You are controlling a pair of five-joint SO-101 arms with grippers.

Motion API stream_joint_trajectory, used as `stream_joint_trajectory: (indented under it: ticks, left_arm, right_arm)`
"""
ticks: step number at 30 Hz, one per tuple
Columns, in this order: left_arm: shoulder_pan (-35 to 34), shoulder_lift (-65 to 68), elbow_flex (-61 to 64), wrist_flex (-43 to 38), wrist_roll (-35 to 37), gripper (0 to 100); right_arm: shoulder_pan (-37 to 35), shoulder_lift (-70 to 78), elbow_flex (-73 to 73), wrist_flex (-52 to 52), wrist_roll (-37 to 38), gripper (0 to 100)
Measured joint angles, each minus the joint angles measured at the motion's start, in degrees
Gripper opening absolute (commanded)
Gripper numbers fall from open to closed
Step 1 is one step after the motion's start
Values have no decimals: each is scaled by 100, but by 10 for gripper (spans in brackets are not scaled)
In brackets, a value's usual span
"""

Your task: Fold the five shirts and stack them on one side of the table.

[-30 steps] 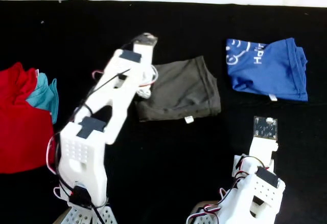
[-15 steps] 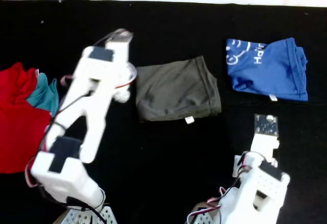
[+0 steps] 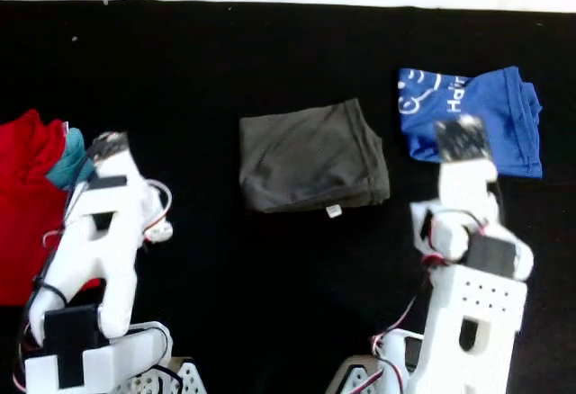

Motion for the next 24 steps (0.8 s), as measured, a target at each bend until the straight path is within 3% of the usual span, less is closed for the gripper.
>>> stream_joint_trajectory:
  ticks: [4, 10, 17, 24]
  left_arm:
    - [-132, -202, 360, -431, 0, 13]
    - [-132, -246, 440, -510, 0, 13]
    - [-132, -246, 440, -519, 9, 13]
    - [-132, -246, 440, -519, 9, 13]
  right_arm:
    - [-492, 1187, -879, 0, -299, 193]
    - [-1064, 3270, -2488, 0, -1433, 358]
    - [-1626, 5574, -4114, 35, -2690, 364]
    - [-1741, 6910, -5143, 53, -3024, 364]
